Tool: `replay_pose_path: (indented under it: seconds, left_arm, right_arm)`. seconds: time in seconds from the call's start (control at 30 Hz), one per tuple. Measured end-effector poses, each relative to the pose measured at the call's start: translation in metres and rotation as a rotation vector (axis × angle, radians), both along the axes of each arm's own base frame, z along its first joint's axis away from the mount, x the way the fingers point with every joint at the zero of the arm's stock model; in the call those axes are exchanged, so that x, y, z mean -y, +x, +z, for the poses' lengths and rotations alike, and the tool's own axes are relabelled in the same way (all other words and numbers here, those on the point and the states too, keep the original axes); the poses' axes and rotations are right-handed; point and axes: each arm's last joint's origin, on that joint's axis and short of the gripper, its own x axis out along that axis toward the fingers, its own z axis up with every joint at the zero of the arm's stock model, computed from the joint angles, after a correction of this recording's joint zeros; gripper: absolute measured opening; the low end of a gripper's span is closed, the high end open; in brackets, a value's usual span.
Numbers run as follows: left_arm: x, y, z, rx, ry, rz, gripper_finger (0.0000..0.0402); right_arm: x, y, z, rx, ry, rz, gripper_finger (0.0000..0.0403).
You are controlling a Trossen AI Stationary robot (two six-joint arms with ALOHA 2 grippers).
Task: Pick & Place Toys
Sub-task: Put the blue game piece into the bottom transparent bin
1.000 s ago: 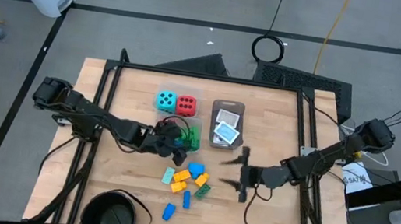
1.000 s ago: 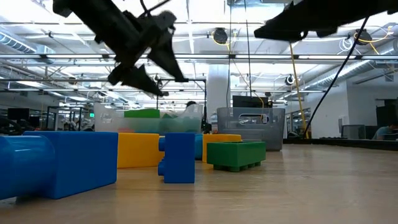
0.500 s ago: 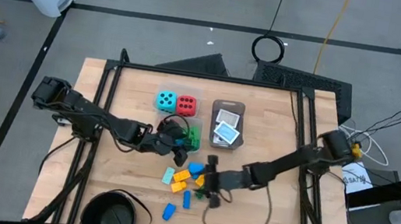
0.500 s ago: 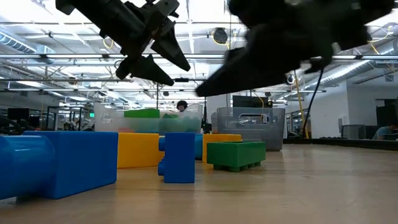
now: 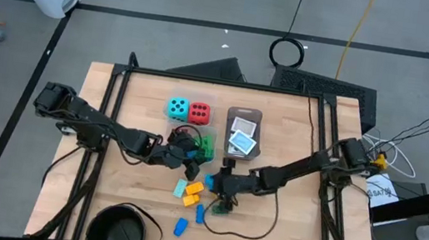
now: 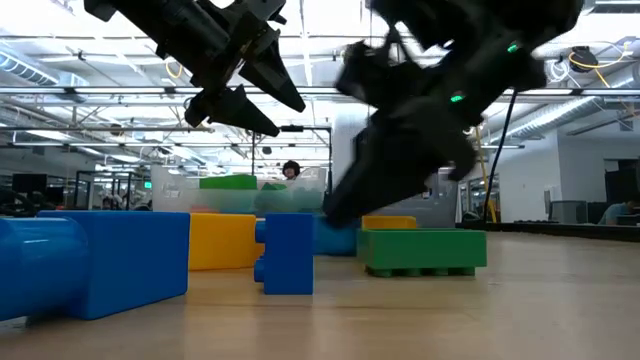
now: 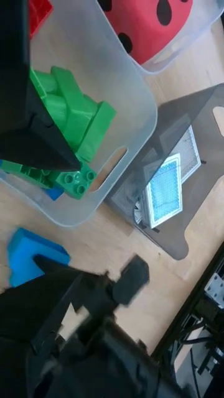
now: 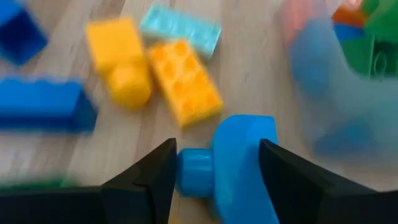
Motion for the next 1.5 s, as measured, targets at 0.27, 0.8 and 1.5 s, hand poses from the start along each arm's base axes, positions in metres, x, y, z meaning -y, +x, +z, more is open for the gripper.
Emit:
replay_pose_path:
  seconds: [0.27,0.8,1.5]
  left_arm:
    - [0.0,0.0,0.0,0.0,0.0,0.0,0.0271]
    - [0.0,0.001,0.002,0.021,-0.006,0.001,0.0271]
    - [0.0,0.001,0.001,0.016,-0.004,0.002,0.0271]
  right_arm:
    - [-0.017,-0.028,0.028,-0.079,-0.008,0.066,0.0196]
    - [-0.008,-0.034,0.015,0.089,0.022,0.019,0.0334]
    - [0.011,-0.031,-0.007,-0.066,0.065,0.023,0.0256]
